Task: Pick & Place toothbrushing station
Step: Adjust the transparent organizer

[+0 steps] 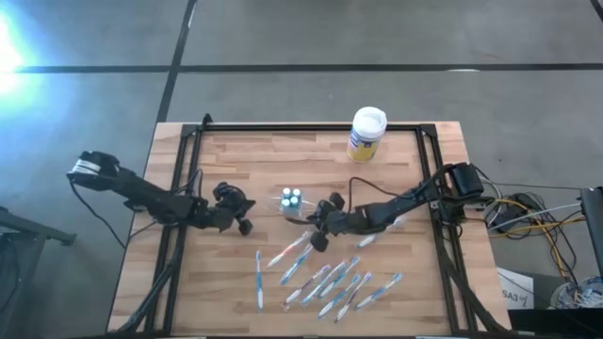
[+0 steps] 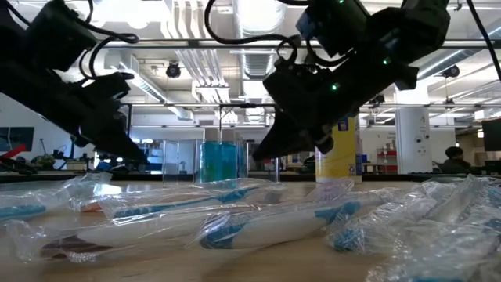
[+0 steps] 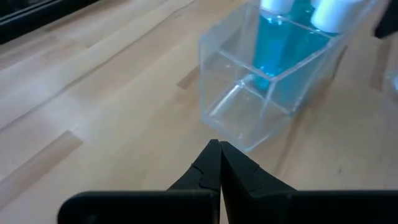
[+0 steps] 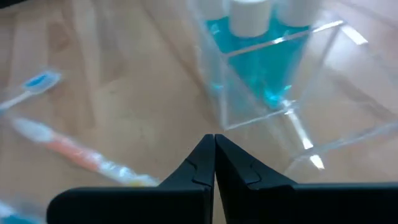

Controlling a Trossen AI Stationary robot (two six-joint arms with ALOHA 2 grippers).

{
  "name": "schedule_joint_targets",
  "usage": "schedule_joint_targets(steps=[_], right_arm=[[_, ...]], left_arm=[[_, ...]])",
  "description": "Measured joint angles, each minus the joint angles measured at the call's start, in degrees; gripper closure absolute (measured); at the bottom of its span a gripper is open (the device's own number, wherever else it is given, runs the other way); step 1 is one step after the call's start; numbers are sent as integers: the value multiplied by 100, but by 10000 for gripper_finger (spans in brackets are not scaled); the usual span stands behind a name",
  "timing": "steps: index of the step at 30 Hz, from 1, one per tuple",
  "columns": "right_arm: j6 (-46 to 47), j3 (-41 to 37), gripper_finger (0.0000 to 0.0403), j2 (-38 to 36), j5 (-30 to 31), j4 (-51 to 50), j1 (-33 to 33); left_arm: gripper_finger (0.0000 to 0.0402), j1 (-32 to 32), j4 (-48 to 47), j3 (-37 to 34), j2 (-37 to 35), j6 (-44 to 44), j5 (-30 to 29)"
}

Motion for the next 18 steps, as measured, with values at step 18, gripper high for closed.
schedule_joint_targets(steps=[18], right_arm=[[202,-35,394,-20,459,-534,-136]], left_arm=[[398,435,234,957,1509,607,594]])
